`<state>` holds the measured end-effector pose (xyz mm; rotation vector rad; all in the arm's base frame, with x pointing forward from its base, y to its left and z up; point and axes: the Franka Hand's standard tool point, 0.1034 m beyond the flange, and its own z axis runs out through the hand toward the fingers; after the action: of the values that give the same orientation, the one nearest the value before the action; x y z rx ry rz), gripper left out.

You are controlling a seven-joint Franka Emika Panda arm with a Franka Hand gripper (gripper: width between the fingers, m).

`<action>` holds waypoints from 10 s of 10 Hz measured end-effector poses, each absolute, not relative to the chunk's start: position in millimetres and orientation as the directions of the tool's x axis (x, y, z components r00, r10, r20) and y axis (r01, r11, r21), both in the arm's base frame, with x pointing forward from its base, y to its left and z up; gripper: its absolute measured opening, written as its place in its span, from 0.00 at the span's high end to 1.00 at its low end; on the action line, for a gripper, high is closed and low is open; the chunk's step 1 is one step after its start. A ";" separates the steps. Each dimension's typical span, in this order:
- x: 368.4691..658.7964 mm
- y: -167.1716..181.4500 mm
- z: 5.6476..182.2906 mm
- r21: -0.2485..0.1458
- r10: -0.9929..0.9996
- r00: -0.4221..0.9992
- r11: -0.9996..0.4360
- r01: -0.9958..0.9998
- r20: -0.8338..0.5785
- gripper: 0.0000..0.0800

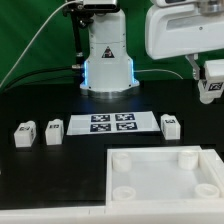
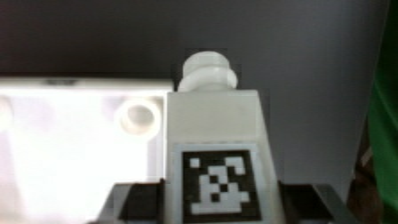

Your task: Assemble one leg

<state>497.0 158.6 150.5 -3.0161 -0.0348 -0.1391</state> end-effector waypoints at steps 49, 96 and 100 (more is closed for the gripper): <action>616.3 112.0 83.6 -0.057 0.097 0.848 -0.987 0.147 0.522 0.19; 629.0 108.7 73.4 -0.137 -0.393 0.918 -0.908 -0.397 -0.053 0.37; 628.9 108.1 72.9 -0.111 -0.697 0.709 -0.701 -0.705 -0.103 0.64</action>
Offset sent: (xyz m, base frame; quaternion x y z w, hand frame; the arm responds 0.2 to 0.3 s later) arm 0.0838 -0.0565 0.0214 -0.0561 0.3181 -0.0761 0.9433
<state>628.9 108.1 72.9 -2.7713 1.1433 0.0798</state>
